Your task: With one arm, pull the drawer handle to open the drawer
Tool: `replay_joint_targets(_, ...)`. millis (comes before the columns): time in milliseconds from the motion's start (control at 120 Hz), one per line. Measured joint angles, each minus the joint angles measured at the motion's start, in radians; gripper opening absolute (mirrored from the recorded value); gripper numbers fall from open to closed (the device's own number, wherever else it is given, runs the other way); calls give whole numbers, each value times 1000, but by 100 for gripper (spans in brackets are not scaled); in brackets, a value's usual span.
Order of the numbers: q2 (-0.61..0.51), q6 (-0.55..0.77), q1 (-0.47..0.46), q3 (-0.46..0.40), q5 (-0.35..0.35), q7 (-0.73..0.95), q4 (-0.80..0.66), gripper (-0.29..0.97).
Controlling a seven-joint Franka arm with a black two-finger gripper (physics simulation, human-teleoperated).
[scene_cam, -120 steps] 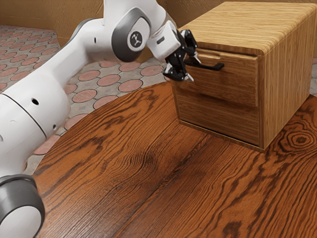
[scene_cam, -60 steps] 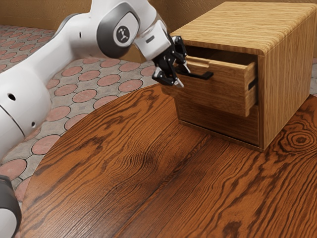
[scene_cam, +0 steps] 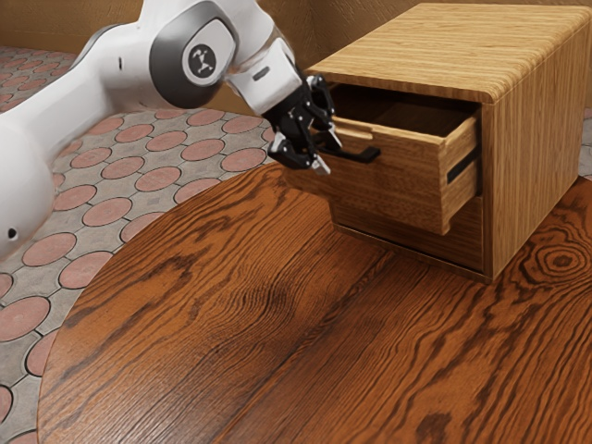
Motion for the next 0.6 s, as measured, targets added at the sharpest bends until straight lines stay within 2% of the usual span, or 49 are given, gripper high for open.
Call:
replay_joint_targets(158,-36,-3,-1,0,-1,-14,-38,19)
replay_joint_targets(517,-140,-5,-3,3,-24,-40,-171,16)
replay_joint_targets(600,-165,-4,-27,24,-28,-44,-206,17)
